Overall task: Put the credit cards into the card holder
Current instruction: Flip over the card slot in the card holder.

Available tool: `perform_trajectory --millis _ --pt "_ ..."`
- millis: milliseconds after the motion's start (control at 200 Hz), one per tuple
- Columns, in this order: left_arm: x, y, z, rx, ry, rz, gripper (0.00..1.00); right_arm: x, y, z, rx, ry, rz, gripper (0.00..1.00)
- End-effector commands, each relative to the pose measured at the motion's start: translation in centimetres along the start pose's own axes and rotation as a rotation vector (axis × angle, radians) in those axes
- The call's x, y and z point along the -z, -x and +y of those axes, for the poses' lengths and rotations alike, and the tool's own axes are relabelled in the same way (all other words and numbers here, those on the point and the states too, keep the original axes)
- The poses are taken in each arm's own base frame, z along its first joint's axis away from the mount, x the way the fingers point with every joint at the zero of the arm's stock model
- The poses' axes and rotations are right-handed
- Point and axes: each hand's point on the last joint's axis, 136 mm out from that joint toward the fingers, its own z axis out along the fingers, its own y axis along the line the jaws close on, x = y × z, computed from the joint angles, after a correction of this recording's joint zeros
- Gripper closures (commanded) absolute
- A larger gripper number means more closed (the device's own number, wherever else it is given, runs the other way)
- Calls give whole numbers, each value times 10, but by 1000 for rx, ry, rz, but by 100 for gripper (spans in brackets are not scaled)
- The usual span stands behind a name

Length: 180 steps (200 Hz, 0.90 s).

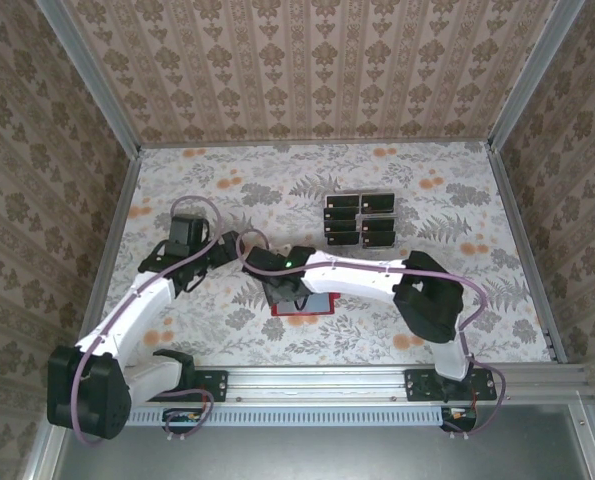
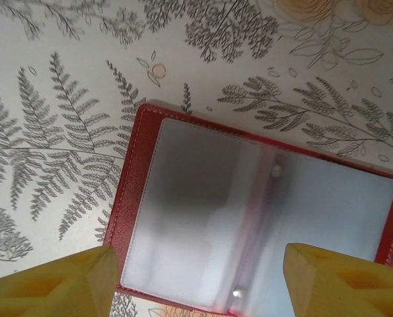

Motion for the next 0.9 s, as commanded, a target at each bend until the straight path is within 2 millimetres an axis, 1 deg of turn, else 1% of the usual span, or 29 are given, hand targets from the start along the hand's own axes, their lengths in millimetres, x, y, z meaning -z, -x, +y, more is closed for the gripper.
perform_trajectory --millis 0,170,345,645,735,895 --pt "6 -5 10 23 32 3 0 -5 -6 -9 33 -110 11 30" --pt "8 -6 14 42 38 -10 0 -13 -11 -15 52 -148 19 30" --pt "4 -12 20 65 45 -4 0 -21 -16 -18 77 -165 35 30" --pt "0 -14 21 61 53 5 0 -37 -25 -27 93 -199 62 30" --pt "-1 -14 21 59 55 8 0 -39 -26 -30 98 -214 64 30" --pt "-2 -15 21 59 55 12 0 -36 -26 -42 91 -246 60 30"
